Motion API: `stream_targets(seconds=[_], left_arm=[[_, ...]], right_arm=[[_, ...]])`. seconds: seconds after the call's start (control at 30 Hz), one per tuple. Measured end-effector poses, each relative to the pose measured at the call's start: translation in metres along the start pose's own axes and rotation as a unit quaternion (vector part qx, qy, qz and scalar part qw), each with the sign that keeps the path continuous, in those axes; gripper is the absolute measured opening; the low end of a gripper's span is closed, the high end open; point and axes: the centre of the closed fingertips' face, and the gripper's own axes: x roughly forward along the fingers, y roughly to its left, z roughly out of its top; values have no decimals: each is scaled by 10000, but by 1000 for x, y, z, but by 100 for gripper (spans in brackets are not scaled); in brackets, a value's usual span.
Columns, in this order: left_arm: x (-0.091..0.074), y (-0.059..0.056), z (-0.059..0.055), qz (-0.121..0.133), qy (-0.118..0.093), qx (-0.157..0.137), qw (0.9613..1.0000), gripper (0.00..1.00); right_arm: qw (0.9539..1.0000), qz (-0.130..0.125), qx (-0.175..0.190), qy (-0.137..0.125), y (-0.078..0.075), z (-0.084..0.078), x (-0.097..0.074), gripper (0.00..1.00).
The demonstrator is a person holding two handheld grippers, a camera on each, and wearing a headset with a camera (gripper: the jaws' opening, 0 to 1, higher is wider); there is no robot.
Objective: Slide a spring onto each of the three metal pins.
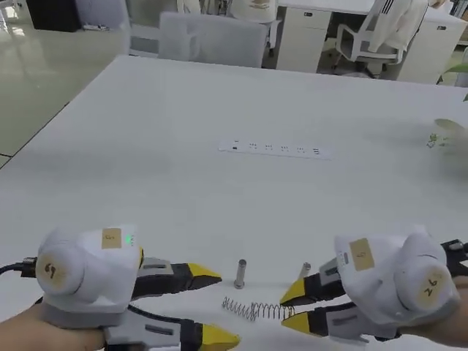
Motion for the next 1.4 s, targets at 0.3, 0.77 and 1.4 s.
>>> stream_targets(seconds=[0.3, 0.77, 1.4], left_arm=[[20, -6, 6, -237, -41, 105, 9997, 30], [29, -10, 6, -373, -49, 229, 9990, 5], [27, -15, 6, -600, -16, 315, 9977, 2]], right_arm=[[10000, 22, -25, -86, 0, 8, 4, 8], [9998, 53, -22, -171, 0, 13, 1, 8], [9994, 80, 200, -283, 3, 15, 0, 8]])
